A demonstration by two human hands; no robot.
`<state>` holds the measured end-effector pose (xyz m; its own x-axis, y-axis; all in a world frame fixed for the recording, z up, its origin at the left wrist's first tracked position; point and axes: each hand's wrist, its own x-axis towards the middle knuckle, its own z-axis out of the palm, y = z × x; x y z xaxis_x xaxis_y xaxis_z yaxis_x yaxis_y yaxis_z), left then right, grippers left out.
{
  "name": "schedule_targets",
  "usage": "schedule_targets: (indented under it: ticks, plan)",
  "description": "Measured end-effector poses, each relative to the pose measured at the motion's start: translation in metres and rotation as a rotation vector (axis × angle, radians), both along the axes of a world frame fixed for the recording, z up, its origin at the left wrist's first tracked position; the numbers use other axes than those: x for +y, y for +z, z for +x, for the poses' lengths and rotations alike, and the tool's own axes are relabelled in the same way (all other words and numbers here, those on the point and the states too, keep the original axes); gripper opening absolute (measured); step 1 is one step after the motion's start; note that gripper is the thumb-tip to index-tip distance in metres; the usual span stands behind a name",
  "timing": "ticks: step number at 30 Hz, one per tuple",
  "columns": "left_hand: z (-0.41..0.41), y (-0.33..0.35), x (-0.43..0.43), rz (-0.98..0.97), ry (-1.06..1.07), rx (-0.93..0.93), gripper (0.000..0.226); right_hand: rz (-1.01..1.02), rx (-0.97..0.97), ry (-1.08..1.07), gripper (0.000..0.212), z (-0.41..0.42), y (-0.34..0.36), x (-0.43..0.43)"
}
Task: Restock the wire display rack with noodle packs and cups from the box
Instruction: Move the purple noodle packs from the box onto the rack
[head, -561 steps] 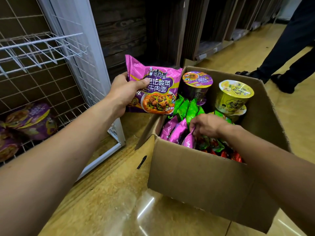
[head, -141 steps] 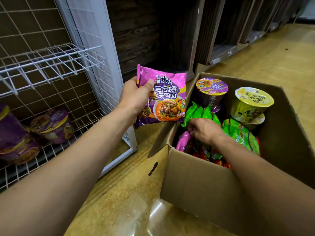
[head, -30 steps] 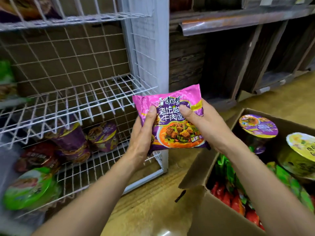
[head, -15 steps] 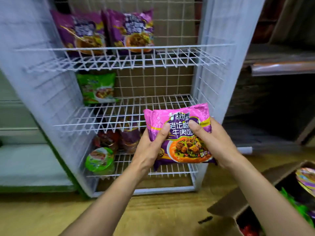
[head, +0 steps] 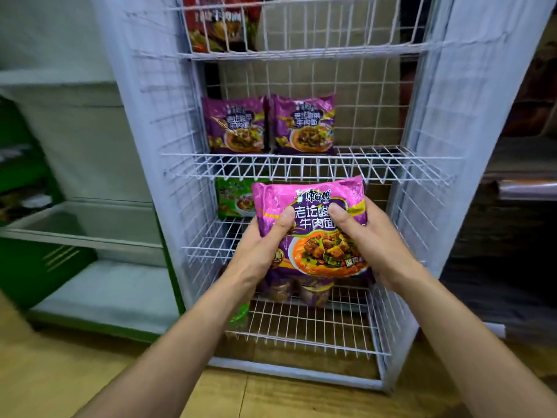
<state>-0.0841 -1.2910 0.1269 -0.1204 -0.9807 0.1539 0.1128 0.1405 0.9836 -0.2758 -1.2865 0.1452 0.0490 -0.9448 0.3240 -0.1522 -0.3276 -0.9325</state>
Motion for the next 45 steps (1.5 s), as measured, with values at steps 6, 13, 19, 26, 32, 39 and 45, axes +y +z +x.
schedule_targets:
  ticks: [6, 13, 19, 26, 32, 39, 45]
  plan:
    - [0.022, 0.033, -0.009, -0.083, 0.032, -0.01, 0.045, -0.061, 0.0, 0.039, 0.034, 0.021, 0.033, -0.012]
    - [0.043, 0.079, -0.029, -0.204, 0.104, -0.044, 0.043, -0.126, -0.011, 0.055, 0.022, 0.044, 0.073, -0.037]
    - [0.064, 0.122, -0.061, -0.265, 0.162, -0.061, 0.046, -0.195, 0.048, -0.005, 0.03, 0.067, 0.112, -0.075]
    - [0.087, 0.143, -0.102, -0.271, 0.184, -0.072, 0.032, -0.159, 0.145, 0.033, 0.034, 0.085, 0.137, -0.13]
    - [0.093, 0.148, -0.153, -0.166, 0.234, 0.006, 0.037, -0.07, 0.12, 0.01, 0.044, 0.093, 0.138, -0.183]
    - [0.103, 0.145, -0.203, -0.129, 0.272, -0.038, 0.027, 0.003, 0.108, 0.076, 0.061, 0.102, 0.137, -0.221]
    - [0.118, 0.134, -0.236, -0.106, 0.285, -0.078, 0.044, -0.065, 0.29, 0.059, 0.028, 0.113, 0.137, -0.249]
